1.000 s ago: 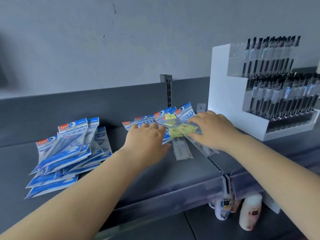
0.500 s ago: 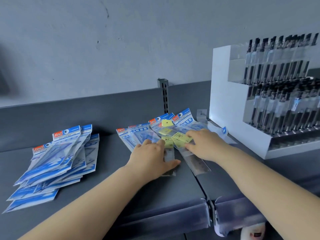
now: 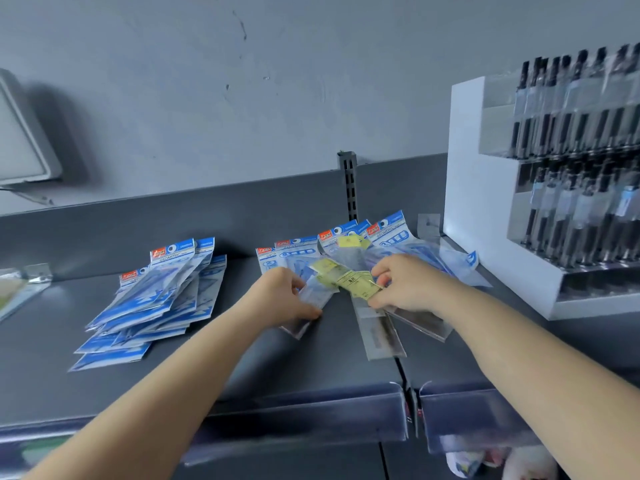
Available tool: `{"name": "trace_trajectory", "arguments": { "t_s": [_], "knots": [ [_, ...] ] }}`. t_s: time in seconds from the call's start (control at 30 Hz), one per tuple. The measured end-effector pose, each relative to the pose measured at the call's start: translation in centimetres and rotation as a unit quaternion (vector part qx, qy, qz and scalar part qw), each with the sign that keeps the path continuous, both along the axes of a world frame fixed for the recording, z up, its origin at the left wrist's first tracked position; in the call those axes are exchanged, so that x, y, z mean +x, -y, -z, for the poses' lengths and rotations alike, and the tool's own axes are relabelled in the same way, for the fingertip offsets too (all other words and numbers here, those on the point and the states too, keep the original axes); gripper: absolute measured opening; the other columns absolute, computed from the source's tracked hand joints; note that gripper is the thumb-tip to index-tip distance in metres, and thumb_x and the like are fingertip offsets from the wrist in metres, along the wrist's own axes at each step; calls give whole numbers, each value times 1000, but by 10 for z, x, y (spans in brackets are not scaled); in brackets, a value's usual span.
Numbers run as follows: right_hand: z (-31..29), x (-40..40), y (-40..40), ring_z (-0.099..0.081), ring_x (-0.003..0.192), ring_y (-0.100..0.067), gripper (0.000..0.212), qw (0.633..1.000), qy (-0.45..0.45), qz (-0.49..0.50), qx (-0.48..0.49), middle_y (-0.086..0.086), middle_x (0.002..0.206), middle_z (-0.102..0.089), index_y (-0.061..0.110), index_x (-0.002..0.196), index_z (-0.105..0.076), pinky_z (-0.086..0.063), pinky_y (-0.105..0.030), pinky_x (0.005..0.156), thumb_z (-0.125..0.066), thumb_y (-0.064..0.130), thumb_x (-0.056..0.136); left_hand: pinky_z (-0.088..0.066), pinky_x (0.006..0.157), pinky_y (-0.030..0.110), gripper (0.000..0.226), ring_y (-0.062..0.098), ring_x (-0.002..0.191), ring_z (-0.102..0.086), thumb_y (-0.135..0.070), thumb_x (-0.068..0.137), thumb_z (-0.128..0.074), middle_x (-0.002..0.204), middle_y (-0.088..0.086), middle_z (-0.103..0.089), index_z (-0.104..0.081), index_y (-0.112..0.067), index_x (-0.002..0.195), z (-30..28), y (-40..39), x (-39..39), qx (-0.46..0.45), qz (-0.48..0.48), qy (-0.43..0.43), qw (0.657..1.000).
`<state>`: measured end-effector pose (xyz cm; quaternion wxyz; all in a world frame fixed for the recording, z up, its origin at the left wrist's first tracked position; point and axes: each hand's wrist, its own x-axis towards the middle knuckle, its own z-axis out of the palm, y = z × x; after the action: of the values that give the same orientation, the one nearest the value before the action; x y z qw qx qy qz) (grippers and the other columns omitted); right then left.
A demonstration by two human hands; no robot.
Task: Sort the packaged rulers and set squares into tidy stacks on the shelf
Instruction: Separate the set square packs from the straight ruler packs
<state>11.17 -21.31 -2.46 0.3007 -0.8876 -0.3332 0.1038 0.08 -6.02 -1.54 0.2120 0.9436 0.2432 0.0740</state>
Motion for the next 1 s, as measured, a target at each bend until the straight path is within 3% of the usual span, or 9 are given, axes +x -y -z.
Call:
{"name": "trace_trajectory", "arguments": {
  "t_s": [0.07,0.13,0.23,0.33,0.43,0.57,0.73,0.87,1.0],
  "knots": [
    [-5,-6,2,-48,67,-19,32,1000,7,-15,0,-8,73,-54,-1,101,-67,-36,-27,62,-70,15,74,-21,45,21,20,12,52,-30,-21,77,-73,58,-1,-35,-55,-13,71,0,-1,-7,-24,-10,14,1000],
    [-10,-11,2,-40,58,-13,16,999,20,-7,27,1,62,-46,5,88,-69,-27,-25,52,-69,16,77,-28,50,21,9,11,56,-37,-15,81,-66,63,-2,-41,-62,-12,89,-1,-2,-14,-77,-32,50,995],
    [-15,-12,1,-48,70,-21,22,995,46,13,87,-8,83,-60,3,99,-64,-33,-28,55,-63,14,81,-34,55,22,13,13,58,-44,-4,85,-55,68,0,-50,-60,-16,83,-1,-7,-28,-166,-72,100,978],
    [-23,-16,-5,-57,88,-33,23,988,50,13,148,-14,102,-63,2,105,-60,-44,-34,66,-52,6,83,-35,42,17,24,13,45,-44,6,87,-47,63,5,-51,-59,-13,80,-3,-14,-46,-293,-104,187,932],
    [-35,-30,-16,-55,76,-18,18,973,9,-19,232,-2,94,-62,12,101,-59,-42,-23,57,-49,5,87,-35,35,15,29,12,42,-48,11,87,-41,63,7,-54,-59,-10,79,-5,-17,-66,-384,-119,271,875],
    [-39,-54,-45,-56,74,-13,21,952,-69,-68,290,-2,93,-65,18,96,-60,-43,-23,59,-49,3,86,-42,37,18,29,11,42,-56,12,86,-42,57,4,-59,-61,-9,78,-4,-28,-93,-412,-119,327,842],
    [-36,-91,-89,-52,72,-10,32,914,-174,-120,347,1,85,-60,12,102,-59,-46,-20,59,-43,-10,84,-54,47,26,20,13,52,-63,12,87,-50,65,3,-66,-62,-5,87,-4,-52,-131,-433,-110,373,813],
    [-36,-119,-124,-52,70,-10,34,898,-213,-148,355,2,79,-58,9,100,-59,-44,-19,56,-42,-15,83,-57,49,27,20,14,57,-67,11,87,-54,76,5,-68,-63,-5,92,-5,-77,-161,-419,-128,390,810],
    [-36,-141,-157,-53,70,-10,36,886,-243,-167,358,0,79,-59,16,87,-58,-46,-18,55,-43,-17,83,-57,51,25,18,12,56,-66,9,87,-56,73,3,-68,-63,-7,89,-7,-106,-184,-401,-138,395,815]
  ]
}}
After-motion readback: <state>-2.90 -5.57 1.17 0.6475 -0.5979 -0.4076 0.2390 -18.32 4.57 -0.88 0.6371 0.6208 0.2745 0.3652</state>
